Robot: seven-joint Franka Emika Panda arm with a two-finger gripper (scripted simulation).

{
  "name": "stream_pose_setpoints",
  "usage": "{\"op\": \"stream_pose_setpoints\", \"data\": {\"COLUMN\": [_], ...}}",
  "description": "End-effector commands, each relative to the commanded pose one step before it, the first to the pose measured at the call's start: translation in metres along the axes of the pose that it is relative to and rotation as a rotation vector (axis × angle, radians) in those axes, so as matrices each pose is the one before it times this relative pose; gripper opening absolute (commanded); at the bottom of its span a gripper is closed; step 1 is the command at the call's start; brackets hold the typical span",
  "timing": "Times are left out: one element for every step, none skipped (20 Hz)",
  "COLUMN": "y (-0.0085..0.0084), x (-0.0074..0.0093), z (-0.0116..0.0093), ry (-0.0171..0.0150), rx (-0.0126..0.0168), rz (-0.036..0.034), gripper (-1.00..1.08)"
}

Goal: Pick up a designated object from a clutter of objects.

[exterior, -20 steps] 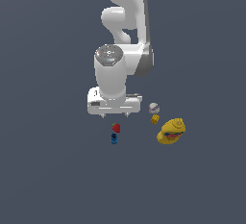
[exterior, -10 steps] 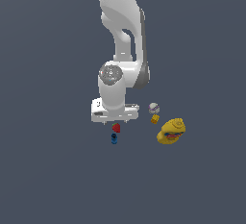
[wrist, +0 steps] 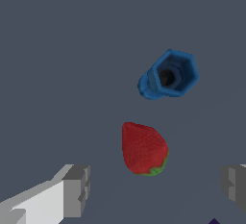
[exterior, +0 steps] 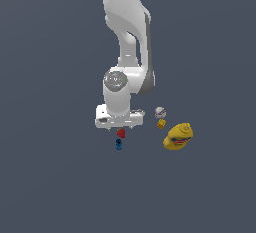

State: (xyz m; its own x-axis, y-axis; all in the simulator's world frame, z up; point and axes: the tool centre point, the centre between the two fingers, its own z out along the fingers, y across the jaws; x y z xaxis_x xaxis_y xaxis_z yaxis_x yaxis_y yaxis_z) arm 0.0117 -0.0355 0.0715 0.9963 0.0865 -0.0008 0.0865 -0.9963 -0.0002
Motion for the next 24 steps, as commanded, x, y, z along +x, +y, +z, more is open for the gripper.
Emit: {"op": "stream_pose_setpoints", "data": {"y": [-0.00001, 0.00001, 0.00002, -0.00016, 0.00002, 0.00003, 0.00003, -0.00014, 0.00004, 0.00005, 0.00005, 0.00005, 0.00004, 0.00003, 0.00001, 0.00000, 0.00000, 0.00000, 0.00000, 0.00000, 0.00000, 0.00000, 0.00000, 0.00000], "x": [-0.00037, -0.00011, -0.00013, -0.00016, -0.00016, -0.00015, -0.00009, -0.00002, 0.00005, 0.00011, 0.00016, 0.00018, 0.00017, 0.00012, 0.00004, 0.00000, 0.00000, 0.00000, 0.00000, 0.00000, 0.00000, 0.00000, 0.00000, 0.00000], "z": [0.00528, 0.00336, 0.00394, 0.00417, 0.00507, 0.00541, 0.00490, 0.00392, 0.00362, 0.00299, 0.00239, 0.00181, 0.00126, 0.00074, 0.00024, 0.00000, 0.00000, 0.00000, 0.00000, 0.00000, 0.00000, 0.00000, 0.00000, 0.00000], "ry": [-0.00064, 0.00000, 0.00000, 0.00061, 0.00000, 0.00000, 0.00000, 0.00060, 0.00000, 0.00000, 0.00000, 0.00000, 0.00000, 0.00000, 0.00000, 0.00000, 0.00000, 0.00000, 0.00000, 0.00000, 0.00000, 0.00000, 0.00000, 0.00000], "rx": [0.00007, 0.00000, 0.00000, -0.00009, 0.00000, 0.00000, 0.00000, -0.00010, 0.00000, 0.00000, 0.00000, 0.00000, 0.00000, 0.00000, 0.00000, 0.00000, 0.00000, 0.00000, 0.00000, 0.00000, 0.00000, 0.00000, 0.00000, 0.00000], "rz": [-0.00002, 0.00000, 0.00000, -0.00031, 0.00000, 0.00000, 0.00000, -0.00032, 0.00000, 0.00000, 0.00000, 0.00000, 0.00000, 0.00000, 0.00000, 0.00000, 0.00000, 0.00000, 0.00000, 0.00000, 0.00000, 0.00000, 0.00000, 0.00000], "gripper": [1.00, 1.00, 1.00, 1.00, 1.00, 1.00, 1.00, 1.00, 1.00, 1.00, 1.00, 1.00, 1.00, 1.00, 1.00, -1.00, -1.00, -1.00, -1.00, -1.00, -1.00, -1.00, -1.00, -1.00]}}
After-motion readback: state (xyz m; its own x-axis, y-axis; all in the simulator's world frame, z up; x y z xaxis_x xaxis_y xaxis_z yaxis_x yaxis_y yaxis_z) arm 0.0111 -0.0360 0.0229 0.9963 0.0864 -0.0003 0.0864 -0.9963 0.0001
